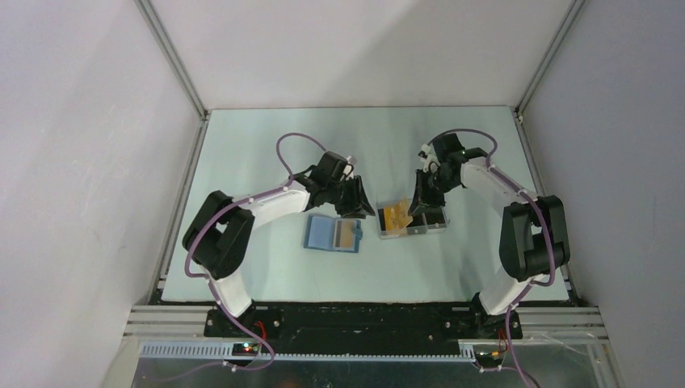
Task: Put the credit cards into the card holder
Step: Pick up the credit card from the storage box.
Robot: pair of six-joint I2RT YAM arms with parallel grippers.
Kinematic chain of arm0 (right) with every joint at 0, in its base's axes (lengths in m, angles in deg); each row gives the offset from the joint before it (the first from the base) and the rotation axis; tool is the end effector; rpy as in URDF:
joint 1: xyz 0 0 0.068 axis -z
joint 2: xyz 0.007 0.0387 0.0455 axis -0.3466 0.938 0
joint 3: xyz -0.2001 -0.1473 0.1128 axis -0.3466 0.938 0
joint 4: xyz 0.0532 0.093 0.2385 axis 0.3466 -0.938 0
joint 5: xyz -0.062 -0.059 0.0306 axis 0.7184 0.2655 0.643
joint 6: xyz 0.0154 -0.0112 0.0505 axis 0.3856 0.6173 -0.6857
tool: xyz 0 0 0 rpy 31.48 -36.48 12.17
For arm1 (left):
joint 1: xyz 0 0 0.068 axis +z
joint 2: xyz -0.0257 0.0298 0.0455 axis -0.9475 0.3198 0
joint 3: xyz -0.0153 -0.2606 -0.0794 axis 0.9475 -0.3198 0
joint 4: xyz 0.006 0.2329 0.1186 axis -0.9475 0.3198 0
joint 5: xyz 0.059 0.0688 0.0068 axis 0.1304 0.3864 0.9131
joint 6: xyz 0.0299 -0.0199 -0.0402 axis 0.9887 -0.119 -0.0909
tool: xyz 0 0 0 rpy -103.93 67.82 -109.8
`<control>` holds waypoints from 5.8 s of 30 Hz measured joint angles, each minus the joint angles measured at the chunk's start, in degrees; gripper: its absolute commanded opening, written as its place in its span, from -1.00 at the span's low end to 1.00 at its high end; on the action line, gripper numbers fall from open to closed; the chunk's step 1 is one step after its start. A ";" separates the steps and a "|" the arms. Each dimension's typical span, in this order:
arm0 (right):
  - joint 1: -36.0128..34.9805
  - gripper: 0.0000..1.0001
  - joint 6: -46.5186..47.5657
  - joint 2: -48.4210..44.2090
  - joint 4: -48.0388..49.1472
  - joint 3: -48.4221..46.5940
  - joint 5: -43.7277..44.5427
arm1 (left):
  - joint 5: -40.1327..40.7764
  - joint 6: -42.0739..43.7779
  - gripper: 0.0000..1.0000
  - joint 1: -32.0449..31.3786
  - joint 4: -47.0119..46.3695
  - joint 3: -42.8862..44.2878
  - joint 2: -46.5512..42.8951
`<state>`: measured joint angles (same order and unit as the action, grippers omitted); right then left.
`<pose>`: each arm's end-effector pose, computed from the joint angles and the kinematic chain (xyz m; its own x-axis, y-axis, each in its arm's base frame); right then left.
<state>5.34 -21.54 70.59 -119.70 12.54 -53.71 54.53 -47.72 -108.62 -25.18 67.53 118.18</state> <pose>0.3096 0.0995 0.2222 -0.9833 -0.0357 -0.1785 -0.1215 0.8593 0.4969 0.2870 -0.2357 0.1948 -0.9651 -0.0970 -0.2431 0.0944 0.7373 -0.6690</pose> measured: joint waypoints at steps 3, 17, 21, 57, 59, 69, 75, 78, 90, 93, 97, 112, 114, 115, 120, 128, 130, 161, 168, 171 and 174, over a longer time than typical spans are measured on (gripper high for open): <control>0.35 -1.00 0.44 -0.24 -0.17 0.00 -0.20 | 0.00 0.35 -0.20 0.00 0.07 0.04 -0.02; -3.52 -0.25 1.33 -1.18 0.92 0.24 3.39 | -0.04 0.83 -0.19 -0.22 0.31 1.09 -0.98; -2.93 0.14 1.09 -1.22 1.36 1.33 5.68 | -0.02 0.81 -0.20 -0.22 0.31 1.09 -0.98; -12.92 0.40 0.85 5.03 0.26 -2.16 23.69 | 1.31 0.83 -0.17 -0.37 0.31 1.05 -0.98; -12.92 0.39 0.85 5.18 0.04 -2.16 24.37 | 1.31 0.83 -0.17 -0.37 0.31 1.05 -0.98; -10.82 0.23 0.79 5.90 0.13 -2.16 21.88 | 1.55 0.81 -0.17 -0.94 0.31 1.05 -0.96; -10.05 0.25 0.79 6.27 0.37 -2.19 21.24 | 3.15 0.74 -0.19 -2.45 0.33 2.32 0.79; -10.25 0.25 0.79 7.30 0.42 -2.27 21.88 | 4.46 0.61 -0.22 -3.28 0.31 3.63 2.80; -11.91 0.02 0.87 8.83 0.46 -2.58 27.30 | 7.28 -0.44 -0.45 -4.52 0.37 5.68 6.99; -12.00 0.04 0.85 9.25 0.44 -2.60 28.09 | 7.28 -0.50 -0.46 -4.61 0.37 5.99 7.45; -11.82 0.05 0.76 9.31 0.48 -2.60 27.06 | 7.26 -0.50 -0.52 -4.61 0.61 6.34 7.74; -8.90 0.06 -0.52 8.20 0.83 -2.62 19.30 | 7.08 -0.70 -0.76 -4.72 1.40 6.99 7.96; -8.63 0.06 -0.87 7.58 1.18 -2.62 17.62 | 7.04 -0.72 -0.80 -4.72 1.46 7.04 7.98; -8.55 0.06 -1.03 7.28 1.22 -2.69 17.05 | 7.04 -0.72 -0.82 -4.72 1.51 7.06 7.98; -8.61 0.08 -1.14 6.84 1.09 -3.63 16.68 | 7.02 -0.72 -0.89 -4.72 1.53 7.06 7.98; -10.16 0.03 -1.16 7.10 -0.68 -4.35 24.59 | 6.99 -0.70 -0.92 -4.79 1.55 7.06 7.98; -10.43 0.03 -1.27 7.89 -1.07 -4.66 26.47 | 6.99 -0.70 -0.92 -4.83 1.55 7.06 7.98; -15.58 -0.07 -2.03 14.34 -3.65 -7.19 38.07 | 6.88 -0.68 -0.91 -4.83 1.66 7.19 8.09; -12.85 0.36 -1.14 14.34 -3.61 -7.10 33.46 | 6.88 -0.68 -0.91 -4.83 1.66 7.19 8.09; -12.66 0.46 -1.05 14.36 -2.99 -7.06 32.20 | 6.84 -0.68 -0.91 -4.83 1.62 7.28 8.17; -12.96 0.46 -0.63 14.49 -2.89 -6.97 31.71 | 6.75 -0.66 -0.91 -4.83 1.75 7.39 8.24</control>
<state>-7.62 -22.18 85.08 -122.59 5.57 -22.00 61.29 -48.38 -113.46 -23.43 74.92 126.42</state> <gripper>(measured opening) 0.724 0.185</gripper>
